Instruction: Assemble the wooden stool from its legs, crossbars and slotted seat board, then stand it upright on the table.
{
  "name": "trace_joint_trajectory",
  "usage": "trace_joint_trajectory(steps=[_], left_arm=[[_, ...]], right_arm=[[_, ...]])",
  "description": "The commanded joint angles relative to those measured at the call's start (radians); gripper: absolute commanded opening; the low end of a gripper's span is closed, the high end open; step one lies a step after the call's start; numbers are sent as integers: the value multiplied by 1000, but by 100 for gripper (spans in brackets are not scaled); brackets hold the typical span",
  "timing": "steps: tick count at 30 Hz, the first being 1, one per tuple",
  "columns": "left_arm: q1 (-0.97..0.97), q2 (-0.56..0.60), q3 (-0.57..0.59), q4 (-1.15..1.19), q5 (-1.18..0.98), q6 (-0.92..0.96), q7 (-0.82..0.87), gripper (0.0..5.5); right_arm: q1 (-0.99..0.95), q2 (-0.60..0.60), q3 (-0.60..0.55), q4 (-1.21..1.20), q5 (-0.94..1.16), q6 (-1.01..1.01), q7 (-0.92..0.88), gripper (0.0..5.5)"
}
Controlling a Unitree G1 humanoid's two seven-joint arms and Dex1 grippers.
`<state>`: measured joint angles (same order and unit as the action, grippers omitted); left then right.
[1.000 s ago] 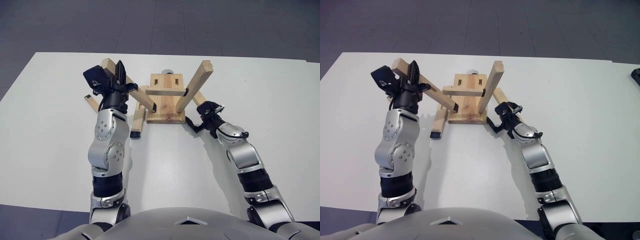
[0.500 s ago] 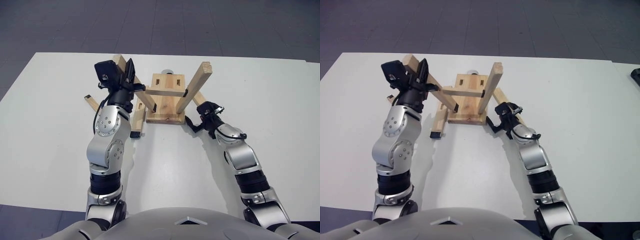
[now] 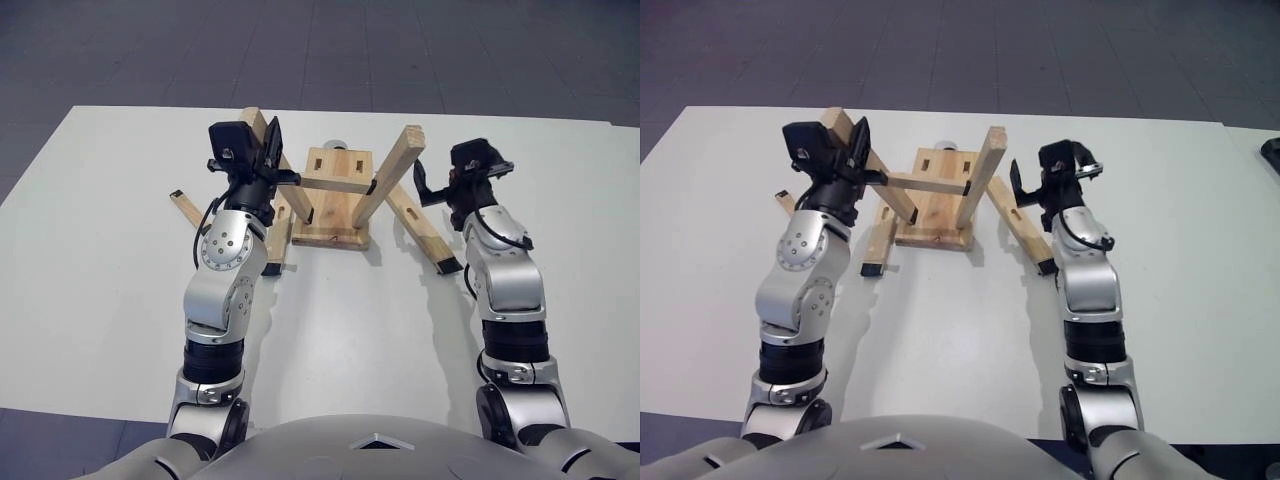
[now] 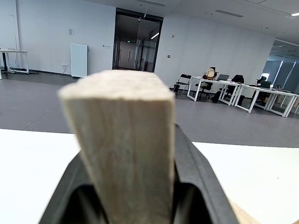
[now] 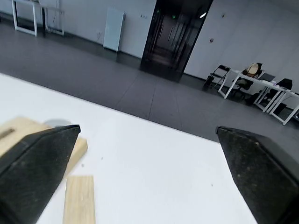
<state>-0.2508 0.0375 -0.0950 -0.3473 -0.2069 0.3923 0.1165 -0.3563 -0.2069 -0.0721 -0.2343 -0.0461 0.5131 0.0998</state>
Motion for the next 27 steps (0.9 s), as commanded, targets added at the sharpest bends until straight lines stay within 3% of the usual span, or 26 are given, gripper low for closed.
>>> trace_joint_trajectory(steps=[1,6,13,24,27], left_arm=[[131,63,-78,122,115,81,-17,108],[148,47,-82,132,127,65,-6,113],[117,27,-80,190,140,29,-2,113],[159,45,-72,170,145,-29,-28,113],[169,47,-70,160,143,-52,-46,113]], right_arm=[[-122,40,-57,-155,85,-19,-17,540],[-196,88,39,-290,166,97,8,540],[-185,124,253,-222,69,150,-25,540],[-180,-106,716,-21,-243,262,183,540],[-198,-107,734,-7,-297,244,194,540]])
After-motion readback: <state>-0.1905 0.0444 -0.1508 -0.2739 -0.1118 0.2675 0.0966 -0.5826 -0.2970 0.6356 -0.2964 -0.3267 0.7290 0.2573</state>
